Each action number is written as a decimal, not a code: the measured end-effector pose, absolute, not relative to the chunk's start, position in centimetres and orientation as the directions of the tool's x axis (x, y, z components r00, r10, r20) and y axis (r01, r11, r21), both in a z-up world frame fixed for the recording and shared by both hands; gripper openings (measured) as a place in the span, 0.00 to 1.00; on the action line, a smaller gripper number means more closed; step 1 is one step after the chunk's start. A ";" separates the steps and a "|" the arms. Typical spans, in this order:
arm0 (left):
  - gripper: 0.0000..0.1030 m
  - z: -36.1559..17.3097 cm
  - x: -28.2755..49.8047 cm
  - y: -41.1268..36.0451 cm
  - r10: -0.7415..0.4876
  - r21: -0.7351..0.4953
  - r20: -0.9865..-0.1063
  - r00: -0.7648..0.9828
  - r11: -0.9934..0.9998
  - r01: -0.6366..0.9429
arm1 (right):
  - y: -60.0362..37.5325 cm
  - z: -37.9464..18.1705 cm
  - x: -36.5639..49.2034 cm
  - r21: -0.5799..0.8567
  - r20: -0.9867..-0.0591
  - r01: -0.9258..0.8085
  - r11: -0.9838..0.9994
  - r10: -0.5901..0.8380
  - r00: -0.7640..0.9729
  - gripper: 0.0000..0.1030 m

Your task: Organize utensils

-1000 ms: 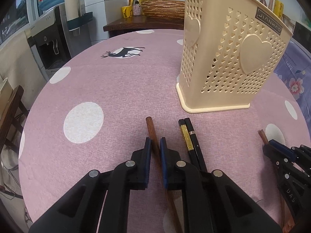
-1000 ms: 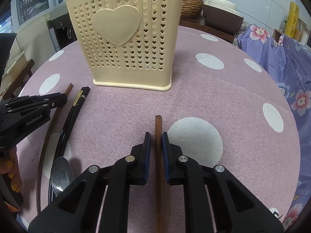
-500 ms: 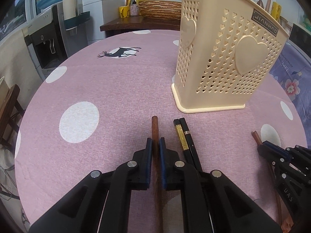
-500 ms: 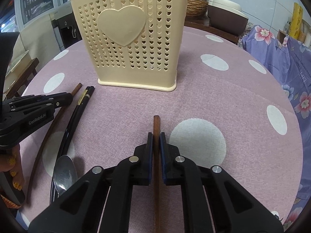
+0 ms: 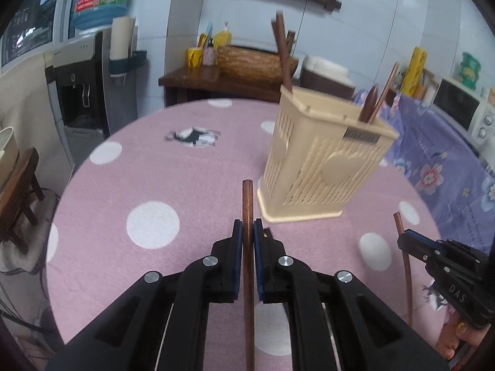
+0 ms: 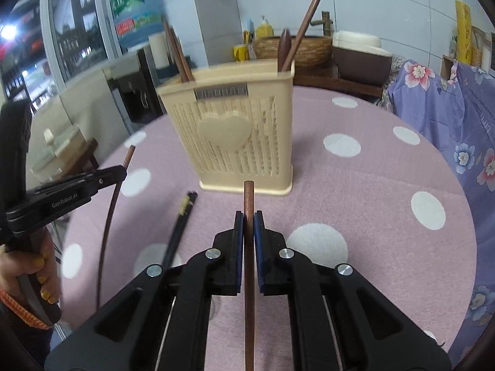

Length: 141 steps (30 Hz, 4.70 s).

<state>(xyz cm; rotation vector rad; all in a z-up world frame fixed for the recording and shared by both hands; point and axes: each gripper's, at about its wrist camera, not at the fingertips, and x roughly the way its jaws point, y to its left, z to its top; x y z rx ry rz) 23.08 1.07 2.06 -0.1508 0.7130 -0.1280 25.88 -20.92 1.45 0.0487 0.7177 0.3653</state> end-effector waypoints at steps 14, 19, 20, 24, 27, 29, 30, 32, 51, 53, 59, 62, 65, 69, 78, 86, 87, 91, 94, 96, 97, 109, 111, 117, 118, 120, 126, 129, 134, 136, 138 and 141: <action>0.08 8.4 21.1 3.2 -0.142 -0.185 -0.512 0.847 0.981 0.053 | -24.2 10.4 23.3 0.164 -0.480 -0.317 0.934 0.356 0.802 0.08; 0.08 8.4 20.9 3.0 -0.138 -0.183 -0.510 0.849 0.982 0.050 | -23.9 10.3 23.3 0.162 -0.480 -0.326 0.931 0.363 0.799 0.08; 0.08 8.4 20.8 3.1 -0.139 -0.184 -0.509 0.849 0.982 0.050 | -24.0 10.3 23.3 0.168 -0.478 -0.328 0.930 0.368 0.798 0.08; 0.08 8.8 20.7 3.4 -0.136 -0.186 -0.502 0.854 0.981 0.047 | -24.1 10.5 23.1 0.182 -0.470 -0.332 0.925 0.379 0.797 0.08; 0.08 9.3 20.6 3.7 -0.139 -0.191 -0.494 0.858 0.980 0.049 | -24.4 10.9 23.1 0.195 -0.460 -0.338 0.921 0.390 0.797 0.08; 0.08 9.7 20.6 3.8 -0.137 -0.187 -0.487 0.863 0.981 0.050 | -24.5 11.2 23.1 0.203 -0.454 -0.341 0.918 0.397 0.797 0.08; 0.08 9.9 20.7 3.9 -0.138 -0.186 -0.485 0.863 0.981 0.052 | -24.6 11.3 23.1 0.205 -0.452 -0.343 0.917 0.400 0.797 0.08; 0.08 10.3 20.9 4.0 -0.147 -0.194 -0.483 0.863 0.979 0.058 | -24.5 11.7 23.3 0.207 -0.450 -0.351 0.913 0.408 0.794 0.07; 0.01 25.6 23.9 1.3 -0.209 -0.182 -0.277 0.938 0.970 0.162 | -21.9 26.8 28.4 0.136 -0.276 -0.378 0.916 0.402 0.873 0.08; 0.01 26.9 24.9 0.2 -0.192 -0.152 -0.260 0.946 0.976 0.157 | -21.6 28.1 29.9 0.140 -0.265 -0.367 0.920 0.391 0.881 0.08; 0.02 25.4 26.7 -0.3 -0.196 -0.171 -0.280 0.940 0.973 0.152 | -20.7 26.8 32.8 0.154 -0.264 -0.334 0.930 0.365 0.893 0.08; 0.02 23.2 26.7 0.6 -0.163 -0.152 -0.300 0.940 0.981 0.121 | -20.8 25.4 33.6 0.154 -0.233 -0.308 0.939 0.338 0.912 0.08; 0.02 21.5 27.3 2.4 -0.160 -0.184 -0.344 0.925 0.978 0.101 | -20.5 24.3 35.0 0.160 -0.258 -0.300 0.940 0.334 0.907 0.08; 0.02 19.0 28.1 3.7 -0.164 -0.159 -0.426 0.890 0.982 0.105 | -19.5 21.8 35.9 0.133 -0.305 -0.280 0.951 0.308 0.901 0.08; 0.02 8.4 28.8 6.3 -0.143 -0.096 -0.646 0.750 0.990 0.107 | -19.2 15.9 36.5 0.139 -0.390 -0.259 0.956 0.293 0.873 0.08; 0.22 4.4 28.5 7.2 -0.152 -0.109 -0.688 0.709 0.988 0.106 | -19.2 13.9 36.3 0.132 -0.406 -0.250 0.959 0.283 0.869 0.08; 0.42 4.1 28.5 7.1 -0.152 -0.104 -0.686 0.711 0.988 0.112 | -19.3 13.7 36.2 0.132 -0.406 -0.246 0.960 0.279 0.870 0.08; 0.55 2.8 28.5 6.2 -0.159 -0.070 -0.695 0.702 0.986 0.154 | -19.9 13.8 34.9 0.122 -0.384 -0.239 0.963 0.268 0.884 0.40; 0.55 1.4 29.4 5.7 -0.150 -0.029 -0.729 0.667 0.982 0.188 | -20.7 14.1 32.6 0.101 -0.333 -0.217 0.971 0.239 0.912 0.54; 0.55 0.4 30.0 5.3 -0.132 0.002 -0.745 0.654 0.980 0.200 | -21.0 13.8 31.0 0.081 -0.328 -0.215 0.973 0.230 0.916 0.56; 0.55 -0.2 30.5 5.1 -0.126 0.015 -0.755 0.644 0.978 0.210 | -21.0 13.5 30.3 0.077 -0.332 -0.220 0.972 0.233 0.914 0.57; 0.22 -5.5 35.1 3.3 -0.093 0.096 -0.825 0.557 0.949 0.300 | -23.2 6.2 23.3 0.145 -0.438 -0.255 0.956 0.293 0.850 0.57; 0.15 -5.6 35.1 3.2 -0.099 0.092 -0.826 0.555 0.947 0.307 | -23.7 5.3 22.9 0.167 -0.450 -0.246 0.955 0.296 0.842 0.57; 0.09 -5.8 35.4 2.4 -0.098 0.097 -0.829 0.551 0.945 0.313 | -24.1 3.6 22.3 0.223 -0.469 -0.239 0.945 0.319 0.823 0.57; 0.09 -5.7 35.4 2.4 -0.099 0.092 -0.830 0.549 0.946 0.310 | -24.1 3.5 22.2 0.231 -0.470 -0.240 0.943 0.324 0.821 0.57; 0.08 -5.7 35.4 2.3 -0.099 0.091 -0.829 0.551 0.948 0.306 | -24.1 3.3 21.9 0.245 -0.471 -0.241 0.939 0.333 0.817 0.57; 0.08 -4.2 34.0 2.9 -0.127 0.054 -0.792 0.597 0.960 0.276 | -24.5 2.5 20.5 0.258 -0.475 -0.227 0.939 0.327 0.817 0.57; 0.08 -1.0 31.9 4.2 -0.190 -0.021 -0.735 0.652 0.966 0.257 | -25.1 2.2 19.7 0.275 -0.471 -0.213 0.938 0.325 0.821 0.57; 0.08 5.6 26.5 6.5 -0.257 -0.095 -0.587 0.768 0.964 0.249 | -25.9 1.8 18.9 0.310 -0.464 -0.197 0.930 0.329 0.822 0.57; 0.08 7.7 24.6 7.2 -0.266 -0.111 -0.535 0.802 0.963 0.245 | -25.9 1.7 18.6 0.322 -0.461 -0.198 0.926 0.336 0.822 0.57; 0.08 9.3 23.0 7.7 -0.265 -0.117 -0.497 0.827 0.964 0.239 | -25.9 1.7 18.4 0.329 -0.457 -0.200 0.923 0.341 0.821 0.57; 0.08 10.3 21.9 7.6 -0.258 -0.108 -0.471 0.843 0.966 0.235 | -25.8 1.7 18.1 0.342 -0.453 -0.204 0.917 0.351 0.819 0.57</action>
